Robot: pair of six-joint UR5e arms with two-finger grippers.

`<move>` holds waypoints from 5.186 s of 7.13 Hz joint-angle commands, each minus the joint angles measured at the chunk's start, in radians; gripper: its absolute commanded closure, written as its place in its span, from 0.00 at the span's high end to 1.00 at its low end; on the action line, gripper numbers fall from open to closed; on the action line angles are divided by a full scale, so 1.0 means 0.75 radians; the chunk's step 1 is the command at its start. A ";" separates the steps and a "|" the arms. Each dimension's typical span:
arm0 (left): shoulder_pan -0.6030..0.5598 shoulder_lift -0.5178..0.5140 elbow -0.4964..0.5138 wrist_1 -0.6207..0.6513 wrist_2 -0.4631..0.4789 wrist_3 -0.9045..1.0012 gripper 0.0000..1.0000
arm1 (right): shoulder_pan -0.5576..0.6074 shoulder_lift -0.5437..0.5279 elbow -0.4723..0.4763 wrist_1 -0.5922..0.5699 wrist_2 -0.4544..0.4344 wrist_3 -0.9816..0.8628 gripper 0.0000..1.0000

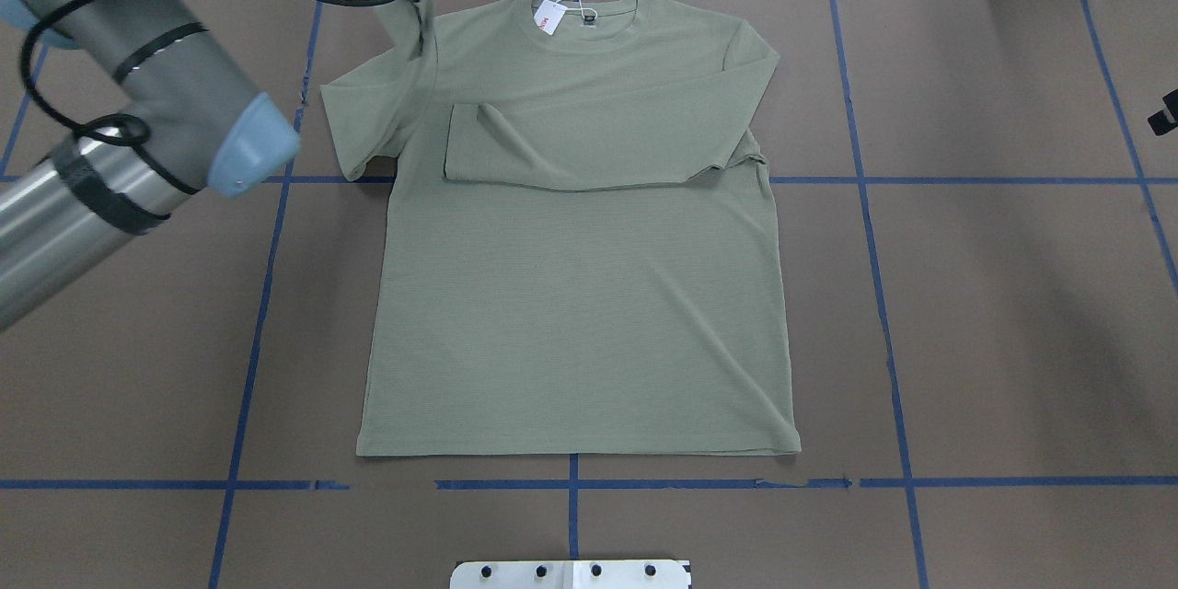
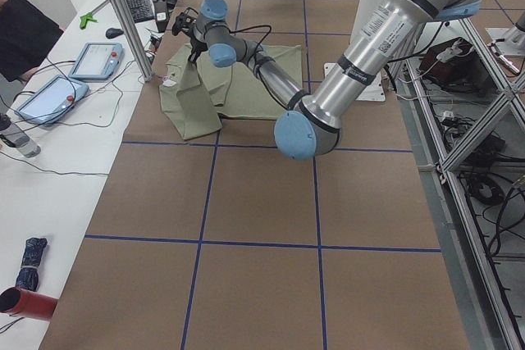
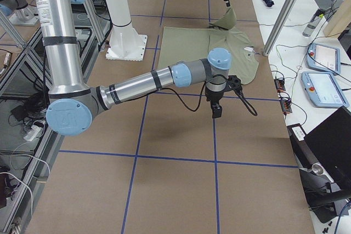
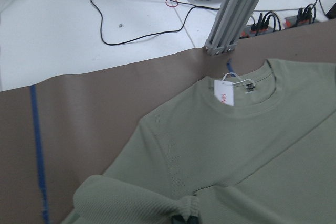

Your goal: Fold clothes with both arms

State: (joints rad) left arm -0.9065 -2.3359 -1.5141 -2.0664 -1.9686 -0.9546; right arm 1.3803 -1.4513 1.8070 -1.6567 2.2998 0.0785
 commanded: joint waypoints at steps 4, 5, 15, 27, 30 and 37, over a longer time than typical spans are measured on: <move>0.408 -0.268 0.446 -0.545 0.408 -0.134 0.00 | 0.007 0.000 0.000 0.000 -0.001 0.000 1.00; 0.449 -0.299 0.464 -0.546 0.414 -0.130 0.00 | 0.007 0.000 0.000 0.000 -0.001 0.000 1.00; 0.252 -0.014 0.018 0.085 0.185 0.143 1.00 | -0.273 0.234 -0.004 0.278 -0.041 0.273 1.00; -0.072 0.435 -0.229 0.057 -0.245 0.643 1.00 | -1.061 1.119 -0.883 0.268 -1.013 1.223 0.74; -0.070 0.435 -0.235 0.057 -0.245 0.637 1.00 | -1.077 1.117 -0.904 0.268 -1.037 1.219 0.69; -0.068 0.437 -0.235 0.057 -0.243 0.637 1.00 | -1.073 1.117 -0.914 0.266 -1.042 1.157 0.00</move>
State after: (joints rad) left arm -0.9575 -2.0081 -1.6904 -2.0233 -2.1508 -0.4771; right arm 0.5736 -0.6137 1.1195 -1.4561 1.5203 0.9557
